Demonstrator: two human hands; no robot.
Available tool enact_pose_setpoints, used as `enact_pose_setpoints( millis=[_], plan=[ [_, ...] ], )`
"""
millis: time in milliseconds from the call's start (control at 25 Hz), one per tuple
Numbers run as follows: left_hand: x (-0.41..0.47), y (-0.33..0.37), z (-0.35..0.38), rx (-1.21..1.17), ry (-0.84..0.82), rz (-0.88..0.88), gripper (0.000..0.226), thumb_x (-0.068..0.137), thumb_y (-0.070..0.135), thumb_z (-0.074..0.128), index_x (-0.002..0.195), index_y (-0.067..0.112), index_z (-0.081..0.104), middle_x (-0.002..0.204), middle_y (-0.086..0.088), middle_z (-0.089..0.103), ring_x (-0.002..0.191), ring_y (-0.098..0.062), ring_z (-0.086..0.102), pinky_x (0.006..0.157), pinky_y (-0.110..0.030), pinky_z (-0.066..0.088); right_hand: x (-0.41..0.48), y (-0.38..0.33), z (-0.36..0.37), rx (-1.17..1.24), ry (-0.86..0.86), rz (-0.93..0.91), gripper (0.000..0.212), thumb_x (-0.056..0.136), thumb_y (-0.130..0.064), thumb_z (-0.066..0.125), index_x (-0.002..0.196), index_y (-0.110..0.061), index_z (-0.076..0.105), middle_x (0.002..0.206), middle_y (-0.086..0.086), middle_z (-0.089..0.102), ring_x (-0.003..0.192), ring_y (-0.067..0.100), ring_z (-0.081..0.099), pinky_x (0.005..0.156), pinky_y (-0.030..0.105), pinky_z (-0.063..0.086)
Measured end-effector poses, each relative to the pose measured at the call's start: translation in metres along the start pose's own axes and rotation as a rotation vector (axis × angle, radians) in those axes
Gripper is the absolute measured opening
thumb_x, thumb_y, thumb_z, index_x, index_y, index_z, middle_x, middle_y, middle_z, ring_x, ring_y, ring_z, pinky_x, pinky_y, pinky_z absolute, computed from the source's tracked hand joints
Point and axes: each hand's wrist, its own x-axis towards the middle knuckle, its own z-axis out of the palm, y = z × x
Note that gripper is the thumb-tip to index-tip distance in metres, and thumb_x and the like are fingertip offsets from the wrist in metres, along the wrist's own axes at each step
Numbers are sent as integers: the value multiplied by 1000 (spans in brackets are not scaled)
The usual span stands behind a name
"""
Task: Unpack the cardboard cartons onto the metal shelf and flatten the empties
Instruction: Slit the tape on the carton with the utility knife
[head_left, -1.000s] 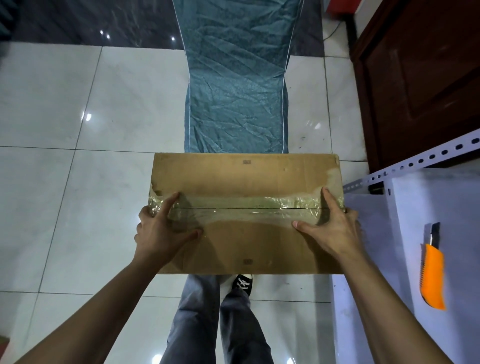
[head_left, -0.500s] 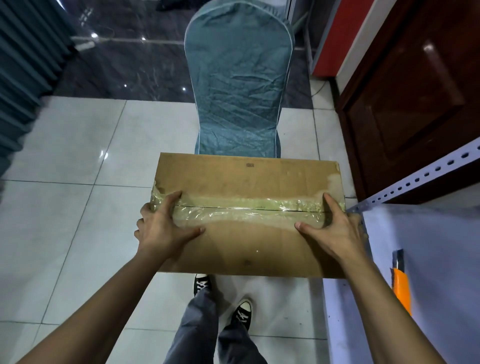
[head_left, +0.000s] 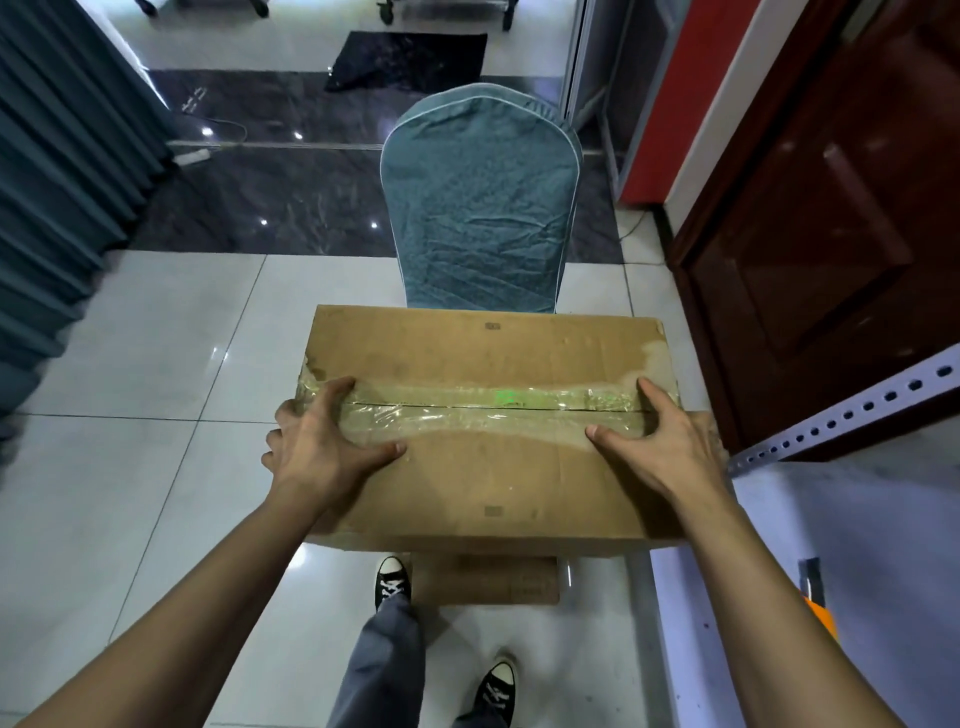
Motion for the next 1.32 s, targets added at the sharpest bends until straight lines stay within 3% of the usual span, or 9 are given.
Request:
enact_pose_setpoints(
  millis=[600,1040,1320],
  plan=[
    [168,21,21,14,-97,53,90,56,63,87,133,53,40,140,-16,39,120,-47,46,104,-56,39,105,-85,34,33,39,154,100,64,-81,71,151,-52,31,141,19,43,129,40,45,111,52,31],
    [218,34,69,-36,-158,46,84,63,52,87,132,55,39,142,-19,35,122,-51,43,106,-59,37,189,-73,58,78,17,149,101,60,-83,70,149,-54,31,143,14,44,129,38,48,113,53,36],
    [220,27,94,40,-150,42,87,65,54,86,136,57,36,149,-20,30,125,-53,41,108,-60,36,204,-56,79,92,32,169,89,71,-68,75,148,-53,35,145,13,41,130,38,45,114,51,31]
  ],
)
